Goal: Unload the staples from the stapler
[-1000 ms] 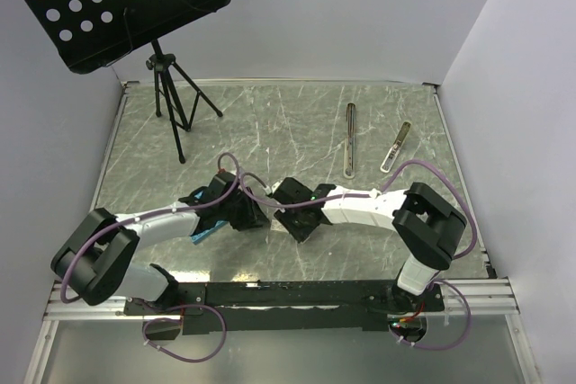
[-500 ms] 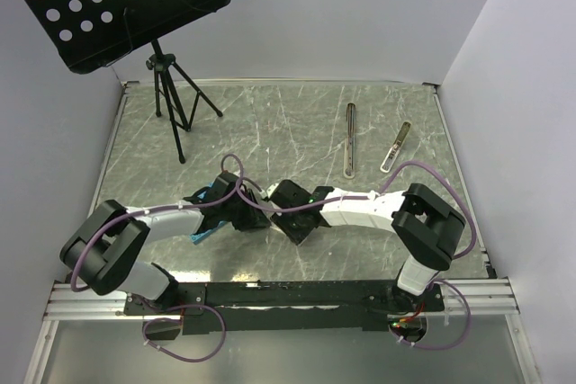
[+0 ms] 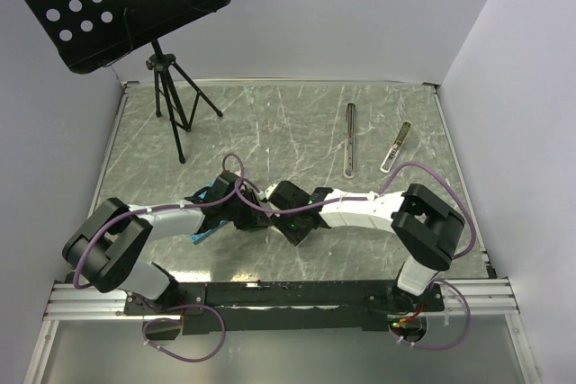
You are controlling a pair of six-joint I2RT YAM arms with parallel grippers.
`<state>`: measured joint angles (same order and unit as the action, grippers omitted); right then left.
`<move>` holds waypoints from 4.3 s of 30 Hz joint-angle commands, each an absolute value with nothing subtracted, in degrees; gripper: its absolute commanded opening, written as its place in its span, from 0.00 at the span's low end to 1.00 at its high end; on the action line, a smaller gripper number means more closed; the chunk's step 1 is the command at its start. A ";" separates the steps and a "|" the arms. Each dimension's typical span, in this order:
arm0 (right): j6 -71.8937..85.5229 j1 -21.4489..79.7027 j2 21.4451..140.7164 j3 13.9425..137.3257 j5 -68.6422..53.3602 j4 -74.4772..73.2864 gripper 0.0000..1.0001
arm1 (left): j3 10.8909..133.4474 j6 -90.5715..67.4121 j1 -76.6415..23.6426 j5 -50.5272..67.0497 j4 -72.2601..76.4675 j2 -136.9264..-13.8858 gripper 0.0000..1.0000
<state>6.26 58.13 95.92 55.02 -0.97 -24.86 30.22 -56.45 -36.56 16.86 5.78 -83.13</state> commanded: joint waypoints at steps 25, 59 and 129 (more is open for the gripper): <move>1.23 59.06 96.59 53.88 -1.06 -19.78 0.40 | 30.50 -55.02 -36.47 21.01 11.07 -84.99 0.26; 3.96 58.45 90.08 52.21 1.84 -21.27 0.62 | 31.91 -51.68 -36.83 19.07 8.00 -83.06 0.32; 4.83 58.89 90.97 48.60 -2.29 -18.81 0.32 | 34.98 -46.14 -36.65 17.84 6.50 -85.87 0.28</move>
<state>3.77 58.57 92.58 50.09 -0.69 -18.74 33.58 -47.66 -36.58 18.52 6.13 -87.15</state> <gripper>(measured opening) 0.385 0.273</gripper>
